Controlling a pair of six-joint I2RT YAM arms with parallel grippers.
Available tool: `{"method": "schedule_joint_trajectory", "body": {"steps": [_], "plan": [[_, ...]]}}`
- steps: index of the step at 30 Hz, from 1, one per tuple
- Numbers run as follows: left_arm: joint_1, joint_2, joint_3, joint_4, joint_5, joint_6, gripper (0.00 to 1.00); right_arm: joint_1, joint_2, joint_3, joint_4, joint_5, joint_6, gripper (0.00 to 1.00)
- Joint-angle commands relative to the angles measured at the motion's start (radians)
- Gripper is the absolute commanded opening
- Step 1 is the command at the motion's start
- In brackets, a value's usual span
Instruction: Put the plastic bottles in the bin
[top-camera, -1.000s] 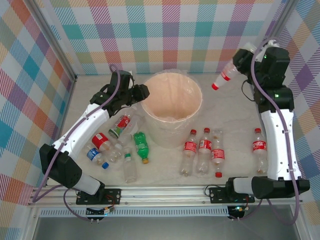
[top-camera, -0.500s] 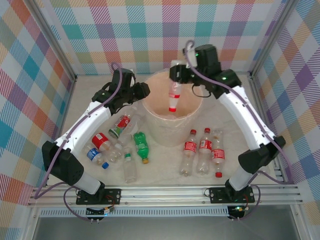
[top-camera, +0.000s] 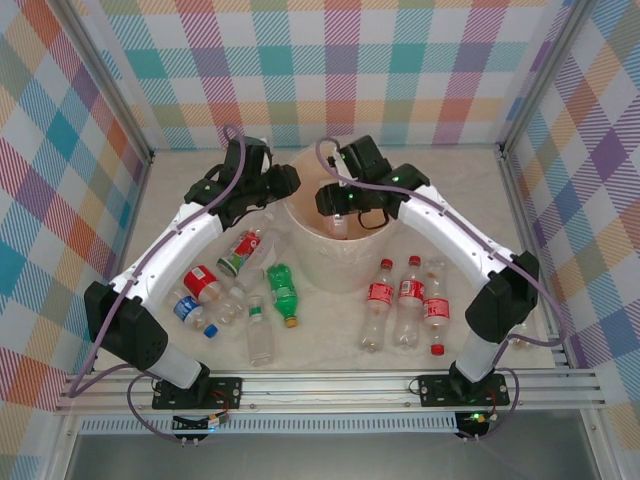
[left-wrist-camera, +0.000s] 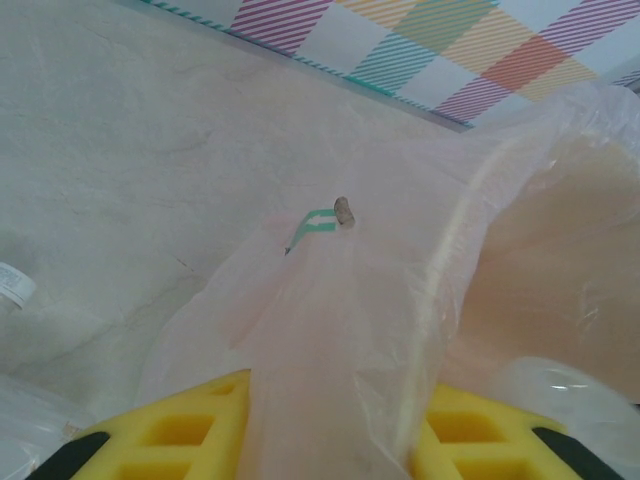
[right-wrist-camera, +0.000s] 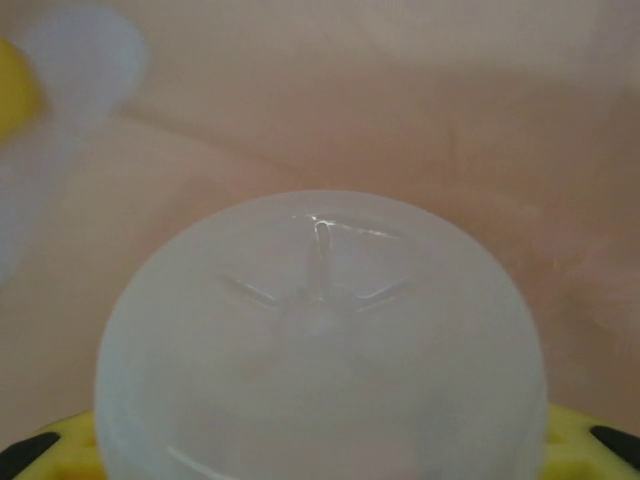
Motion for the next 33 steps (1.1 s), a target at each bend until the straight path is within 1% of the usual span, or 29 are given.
{"method": "schedule_joint_trajectory", "body": {"steps": [1, 9, 15, 21, 22, 23, 24, 28, 31, 33], "plan": [[-0.001, 0.046, -0.020, -0.025, -0.050, 0.027, 0.34, 0.010, 0.027, -0.033, 0.002, -0.002, 0.031, 0.53], [-0.001, 0.028, -0.039, -0.021, -0.059, 0.027, 0.33, 0.011, 0.031, -0.089, 0.033, 0.012, 0.060, 0.71], [-0.001, 0.026, -0.048, -0.011, -0.056, 0.024, 0.33, 0.010, 0.006, -0.067, 0.014, 0.027, 0.043, 0.78], [-0.001, 0.025, -0.049, -0.012, -0.061, 0.024, 0.33, 0.010, -0.040, -0.001, -0.027, 0.003, 0.016, 0.82], [-0.001, 0.025, -0.050, -0.013, -0.062, 0.025, 0.33, 0.010, -0.050, 0.019, -0.042, -0.003, 0.004, 0.85], [-0.001, 0.025, -0.052, -0.011, -0.063, 0.024, 0.33, 0.010, -0.056, 0.041, -0.061, -0.011, -0.009, 0.91], [-0.001, 0.026, -0.053, -0.010, -0.063, 0.024, 0.33, 0.010, -0.062, 0.065, -0.082, -0.018, -0.020, 0.92], [-0.001, 0.029, -0.055, -0.004, -0.063, 0.020, 0.33, 0.010, -0.107, 0.129, -0.127, -0.031, -0.055, 0.94], [0.000, 0.028, -0.054, -0.004, -0.069, 0.020, 0.33, 0.005, -0.137, 0.196, -0.188, -0.006, -0.064, 0.95], [-0.001, 0.028, -0.055, -0.004, -0.072, 0.024, 0.33, -0.016, -0.142, 0.246, -0.250, 0.011, -0.051, 0.95]]}}
